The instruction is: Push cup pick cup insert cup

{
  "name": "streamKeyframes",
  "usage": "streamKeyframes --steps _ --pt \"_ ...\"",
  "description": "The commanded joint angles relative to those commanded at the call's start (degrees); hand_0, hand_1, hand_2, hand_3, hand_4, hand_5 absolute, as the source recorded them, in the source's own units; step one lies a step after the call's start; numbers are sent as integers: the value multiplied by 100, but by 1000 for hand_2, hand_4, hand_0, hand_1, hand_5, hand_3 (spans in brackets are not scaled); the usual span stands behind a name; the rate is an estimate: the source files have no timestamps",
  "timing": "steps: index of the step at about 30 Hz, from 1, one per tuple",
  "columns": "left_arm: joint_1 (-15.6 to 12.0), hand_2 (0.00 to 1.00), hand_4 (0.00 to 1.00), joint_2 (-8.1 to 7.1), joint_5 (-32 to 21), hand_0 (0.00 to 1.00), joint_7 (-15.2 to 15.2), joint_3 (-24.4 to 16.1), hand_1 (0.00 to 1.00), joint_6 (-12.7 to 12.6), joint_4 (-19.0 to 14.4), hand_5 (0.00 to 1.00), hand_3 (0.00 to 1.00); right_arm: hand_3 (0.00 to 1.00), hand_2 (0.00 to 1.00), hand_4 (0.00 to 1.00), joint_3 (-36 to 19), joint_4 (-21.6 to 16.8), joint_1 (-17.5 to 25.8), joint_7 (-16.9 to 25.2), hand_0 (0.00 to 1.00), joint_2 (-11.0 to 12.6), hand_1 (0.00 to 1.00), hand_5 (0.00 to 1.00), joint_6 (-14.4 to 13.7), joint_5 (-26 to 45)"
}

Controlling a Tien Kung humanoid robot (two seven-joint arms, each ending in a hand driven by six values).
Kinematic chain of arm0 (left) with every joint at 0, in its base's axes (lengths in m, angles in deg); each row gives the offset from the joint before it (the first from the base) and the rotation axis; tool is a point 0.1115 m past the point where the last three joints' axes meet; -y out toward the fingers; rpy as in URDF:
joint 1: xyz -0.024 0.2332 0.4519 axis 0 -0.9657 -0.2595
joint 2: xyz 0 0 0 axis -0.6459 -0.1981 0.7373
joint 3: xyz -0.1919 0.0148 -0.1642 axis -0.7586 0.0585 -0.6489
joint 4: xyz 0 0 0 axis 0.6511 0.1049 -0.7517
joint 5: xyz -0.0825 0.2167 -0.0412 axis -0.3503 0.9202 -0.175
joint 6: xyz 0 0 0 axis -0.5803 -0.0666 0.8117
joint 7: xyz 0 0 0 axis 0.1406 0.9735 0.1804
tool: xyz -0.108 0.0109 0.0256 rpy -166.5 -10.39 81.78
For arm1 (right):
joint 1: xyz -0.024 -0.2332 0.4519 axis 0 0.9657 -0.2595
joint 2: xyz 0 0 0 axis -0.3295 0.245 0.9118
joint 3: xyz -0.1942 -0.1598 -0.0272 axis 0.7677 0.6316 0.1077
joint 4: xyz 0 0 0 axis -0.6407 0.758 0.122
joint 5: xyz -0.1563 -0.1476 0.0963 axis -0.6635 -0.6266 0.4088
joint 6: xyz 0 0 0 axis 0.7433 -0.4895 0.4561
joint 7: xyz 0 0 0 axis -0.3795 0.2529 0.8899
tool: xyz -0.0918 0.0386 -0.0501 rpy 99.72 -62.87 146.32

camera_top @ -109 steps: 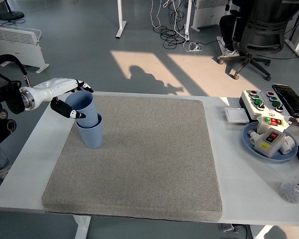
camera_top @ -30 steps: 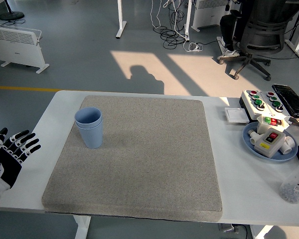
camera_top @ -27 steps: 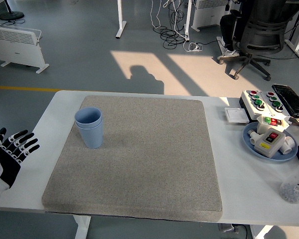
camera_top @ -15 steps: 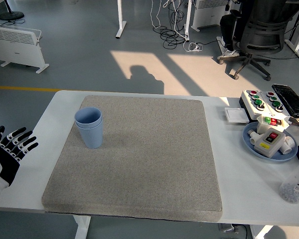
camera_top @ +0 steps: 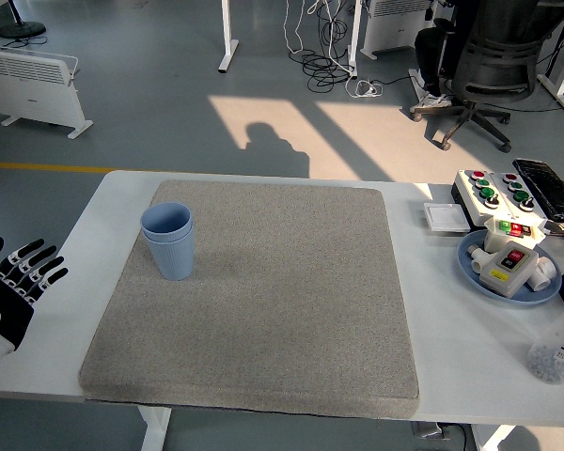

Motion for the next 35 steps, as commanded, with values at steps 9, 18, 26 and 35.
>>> streamKeyframes --steps 9,18,26,35 --pt "19 680 629 6 27 695 49 -73 693 -18 61 998 653 556 633 98 -12 0 -4 -6 689 -7 605 416 1 -31" --pt "28 680 629 -43 90 696 94 -246 694 -37 72 998 653 556 635 99 87 0 -1 18 689 -12 605 418 -3 108" --pt "34 679 629 -39 77 697 109 -170 694 -17 93 998 656 555 634 97 154 0 31 20 690 -15 604 421 -5 168" --pt "5 679 629 -45 67 698 129 -99 694 16 113 998 658 556 635 96 209 0 71 23 690 -12 606 421 -7 202"
